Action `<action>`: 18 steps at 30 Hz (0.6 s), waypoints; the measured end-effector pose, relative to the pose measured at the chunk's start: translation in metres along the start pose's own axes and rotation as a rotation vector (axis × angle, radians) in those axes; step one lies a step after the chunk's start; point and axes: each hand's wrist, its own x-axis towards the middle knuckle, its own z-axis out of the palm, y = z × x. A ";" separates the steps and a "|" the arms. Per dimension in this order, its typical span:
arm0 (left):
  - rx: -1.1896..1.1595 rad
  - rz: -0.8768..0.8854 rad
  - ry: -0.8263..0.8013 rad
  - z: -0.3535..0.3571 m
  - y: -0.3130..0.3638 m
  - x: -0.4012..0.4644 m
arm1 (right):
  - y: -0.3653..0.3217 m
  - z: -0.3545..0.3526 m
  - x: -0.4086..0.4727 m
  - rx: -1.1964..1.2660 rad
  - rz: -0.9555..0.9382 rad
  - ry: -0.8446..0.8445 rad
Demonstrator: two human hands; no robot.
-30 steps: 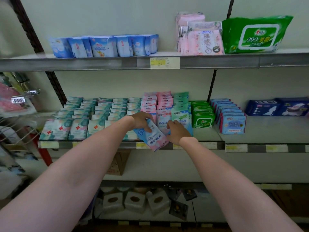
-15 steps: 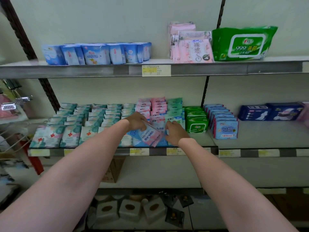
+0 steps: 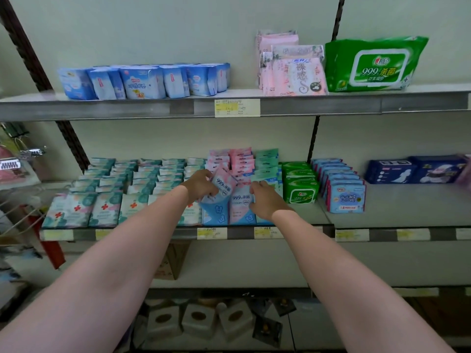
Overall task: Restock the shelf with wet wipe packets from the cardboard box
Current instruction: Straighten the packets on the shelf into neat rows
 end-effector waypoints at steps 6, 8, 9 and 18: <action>-0.230 0.006 0.027 0.013 0.002 0.001 | -0.002 0.004 0.004 0.009 0.014 0.003; -0.270 0.007 0.064 0.025 0.000 0.008 | -0.001 0.003 0.003 0.016 0.012 0.011; -0.277 0.007 0.088 0.033 -0.002 0.013 | 0.000 0.003 0.003 0.022 0.009 0.015; 0.227 -0.060 0.138 0.078 -0.013 0.033 | 0.014 0.002 -0.001 -0.007 0.044 0.011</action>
